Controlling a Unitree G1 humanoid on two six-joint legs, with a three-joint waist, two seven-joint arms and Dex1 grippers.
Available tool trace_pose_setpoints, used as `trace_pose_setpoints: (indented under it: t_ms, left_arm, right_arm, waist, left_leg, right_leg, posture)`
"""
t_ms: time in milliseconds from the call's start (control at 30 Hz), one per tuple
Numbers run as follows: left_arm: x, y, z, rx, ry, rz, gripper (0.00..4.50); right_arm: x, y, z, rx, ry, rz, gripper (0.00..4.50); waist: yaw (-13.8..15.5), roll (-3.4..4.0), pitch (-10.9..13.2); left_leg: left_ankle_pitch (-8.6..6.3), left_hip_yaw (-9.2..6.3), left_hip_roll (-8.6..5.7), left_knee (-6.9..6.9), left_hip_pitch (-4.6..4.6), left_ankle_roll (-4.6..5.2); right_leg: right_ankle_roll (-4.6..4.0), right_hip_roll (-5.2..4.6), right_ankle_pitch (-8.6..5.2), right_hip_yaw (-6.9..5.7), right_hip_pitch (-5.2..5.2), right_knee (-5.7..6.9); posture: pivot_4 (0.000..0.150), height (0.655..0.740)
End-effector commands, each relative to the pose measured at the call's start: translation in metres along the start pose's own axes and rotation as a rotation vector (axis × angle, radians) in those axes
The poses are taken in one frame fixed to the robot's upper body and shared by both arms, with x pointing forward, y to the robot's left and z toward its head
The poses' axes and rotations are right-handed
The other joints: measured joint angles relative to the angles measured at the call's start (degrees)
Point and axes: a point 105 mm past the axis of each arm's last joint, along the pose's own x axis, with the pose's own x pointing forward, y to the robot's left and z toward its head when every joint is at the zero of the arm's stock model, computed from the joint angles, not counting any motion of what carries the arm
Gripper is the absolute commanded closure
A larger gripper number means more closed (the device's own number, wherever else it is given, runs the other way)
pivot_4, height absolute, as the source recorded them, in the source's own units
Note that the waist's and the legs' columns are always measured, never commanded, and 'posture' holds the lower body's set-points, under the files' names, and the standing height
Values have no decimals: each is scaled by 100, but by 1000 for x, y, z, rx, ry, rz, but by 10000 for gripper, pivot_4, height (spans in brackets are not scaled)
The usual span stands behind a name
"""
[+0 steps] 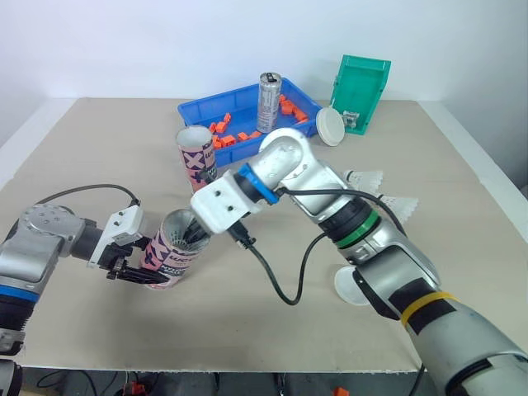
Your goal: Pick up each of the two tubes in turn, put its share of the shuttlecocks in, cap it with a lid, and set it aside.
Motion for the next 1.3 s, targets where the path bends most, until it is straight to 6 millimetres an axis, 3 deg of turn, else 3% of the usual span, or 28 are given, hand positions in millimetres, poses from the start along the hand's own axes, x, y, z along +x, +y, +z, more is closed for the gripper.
trace_pose_setpoints:
  t_ms: [33, 133, 267, 400, 533, 733, 900, 1033, 1200, 1233, 1300]
  left_arm:
    - [4, -2, 5, -4, -38, -7, 17520]
    - [3, -2, 6, -8, -46, -3, 17520]
    - [3, -2, 7, -13, -56, 1, 17520]
    - [4, -2, 8, -13, -60, 6, 17520]
    - [4, -1, 8, -13, -63, 9, 17520]
    - [5, -2, 8, -12, -68, 12, 17520]
    - [7, -4, 13, 15, -99, 30, 17520]
    - [16, -6, 38, 104, -245, 51, 17520]
    - [46, -14, 57, 143, -411, 54, 17520]
    - [52, -15, 57, 149, -428, 59, 17520]
    - [65, -13, 58, 134, -481, 70, 17520]
  right_arm:
    - [9, -7, 3, -85, 58, 51, 44261]
    - [23, -13, 1, -146, 112, 70, 44261]
    - [38, -18, 17, -201, 67, 79, 44261]
    - [35, -27, 27, -158, -18, 34, 44261]
    - [6, -36, 34, -20, -151, -12, 44261]
    - [-49, -27, 30, 57, -200, -37, 44261]
    - [-94, 0, 7, 123, -104, -117, 44261]
    - [-138, 41, -8, 231, -33, -222, 44261]
    - [-175, 93, -30, 470, 118, -281, 44261]
    - [-179, 102, -33, 509, 144, -284, 38599]
    - [-186, 121, -39, 588, 191, -273, 31657]
  waist:
    - [0, 0, 0]
    - [-2, 0, 0]
    - [3, -3, -1]
    - [1, -6, -1]
    - [1, -10, 4]
    - [3, -10, 5]
    - [-5, -12, 5]
    - [40, -14, 8]
    - [23, -12, 11]
    - [-1, -12, 12]
    - [-22, -8, 13]
  left_leg:
    - [0, 0, 0, 0, 0, 0]
    - [1, -5, 0, 0, -2, -1]
    - [1, -12, 1, -1, -5, -2]
    - [1, -16, 1, -2, -9, -3]
    - [2, -42, 1, -3, -17, -5]
    - [3, -61, 1, -4, -27, -7]
    - [3, -61, 0, -4, -28, -7]
    - [3, -62, -3, -10, -37, -7]
    - [-1, -52, -13, -8, -44, -4]
    - [-1, -51, -13, -8, -43, -4]
    - [-4, -48, -7, -9, -37, 1]
  right_leg:
    - [0, 0, 0, 0, 0, 0]
    - [-1, 0, 1, -4, -2, 0]
    - [-9, 2, -3, -12, -3, 1]
    - [-2, 1, -2, -14, -4, 1]
    - [2, 4, 2, -35, -4, 1]
    - [-1, 4, 1, -54, -3, 1]
    - [-1, 3, -1, -54, -3, 1]
    - [-1, -1, -7, -55, -7, -1]
    - [-2, -15, -7, -49, -10, -6]
    - [-2, -14, -8, -49, -9, -5]
    - [7, -4, -14, -41, -11, -4]
  posture:
    - [1500, 7400]
    - [1500, 7400]
    - [1500, 7400]
    - [1500, 7400]
    - [1500, 7400]
    - [1500, 7400]
    - [1500, 7400]
    - [1500, 7400]
    - [1500, 7400]
    - [1500, 7400]
    - [1500, 7400]
